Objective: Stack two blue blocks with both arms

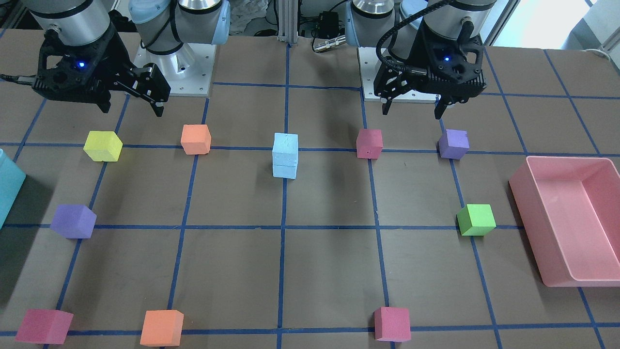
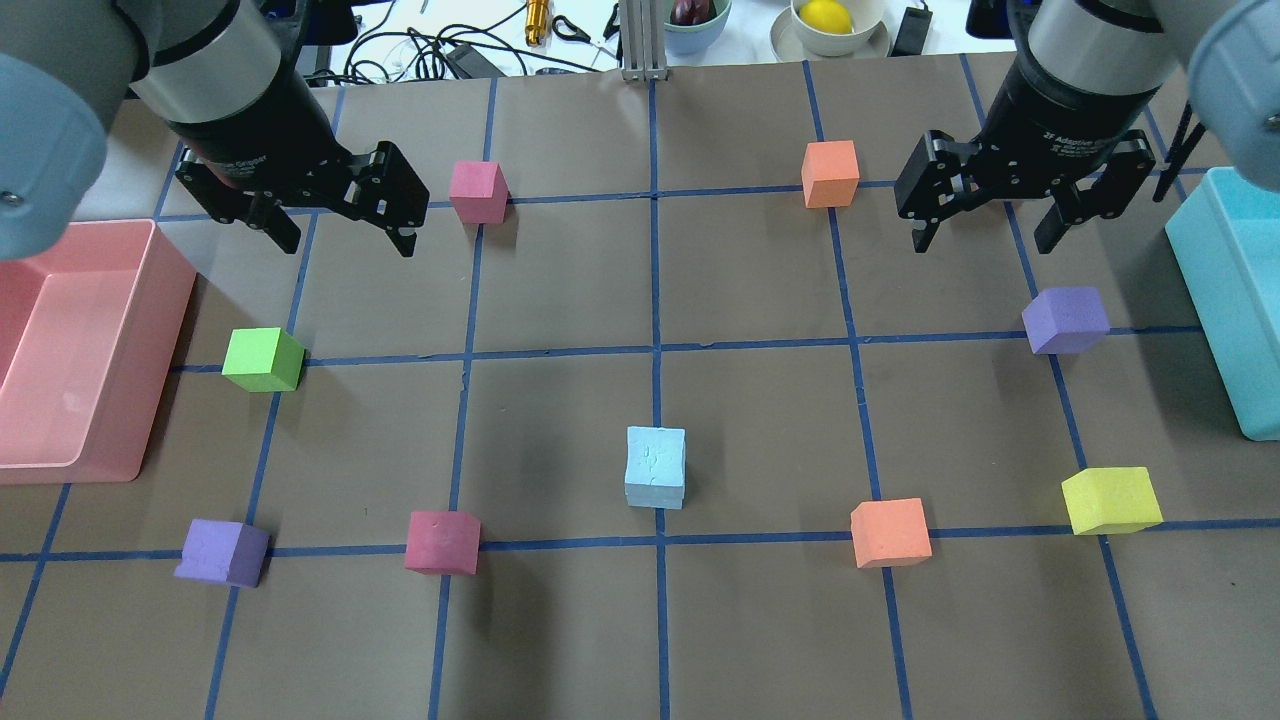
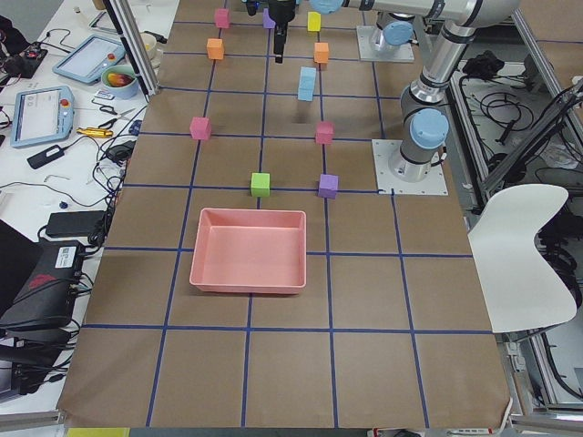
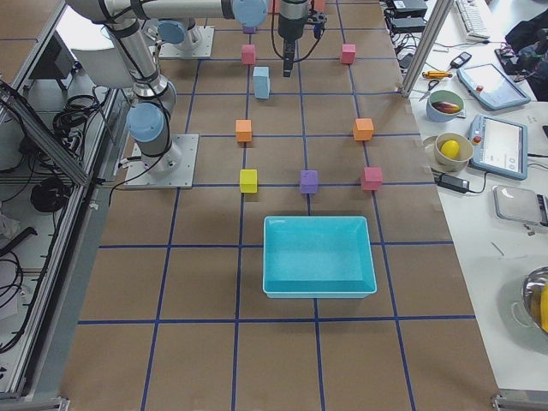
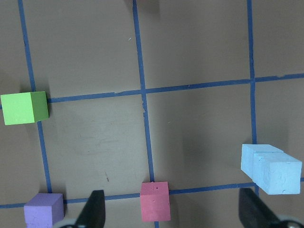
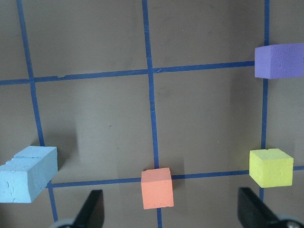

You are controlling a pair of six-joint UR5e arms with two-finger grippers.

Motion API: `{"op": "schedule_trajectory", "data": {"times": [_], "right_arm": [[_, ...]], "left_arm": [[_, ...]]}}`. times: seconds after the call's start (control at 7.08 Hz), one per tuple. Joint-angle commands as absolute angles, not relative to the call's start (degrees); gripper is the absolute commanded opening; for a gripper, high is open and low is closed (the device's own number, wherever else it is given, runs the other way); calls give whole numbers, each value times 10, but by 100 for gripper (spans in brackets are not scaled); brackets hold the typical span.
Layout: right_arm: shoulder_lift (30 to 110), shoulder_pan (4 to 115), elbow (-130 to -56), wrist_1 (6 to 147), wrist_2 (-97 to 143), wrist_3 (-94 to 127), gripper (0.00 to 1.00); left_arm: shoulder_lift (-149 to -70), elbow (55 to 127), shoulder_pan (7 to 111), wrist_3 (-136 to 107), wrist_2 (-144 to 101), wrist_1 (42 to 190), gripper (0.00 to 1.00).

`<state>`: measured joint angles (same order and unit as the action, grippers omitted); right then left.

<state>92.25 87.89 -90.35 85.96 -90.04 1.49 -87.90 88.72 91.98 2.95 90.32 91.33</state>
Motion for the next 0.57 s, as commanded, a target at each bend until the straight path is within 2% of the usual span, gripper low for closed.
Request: {"op": "schedule_trajectory", "data": {"times": [0.0,0.42], "right_arm": [[923,879,-904,860,-900,15,100],[922,879,-904,860,-900,15,100]], "left_arm": [[-874,884,893,47,911,908,100],[-869,888,889,47,929,883,100]]}}
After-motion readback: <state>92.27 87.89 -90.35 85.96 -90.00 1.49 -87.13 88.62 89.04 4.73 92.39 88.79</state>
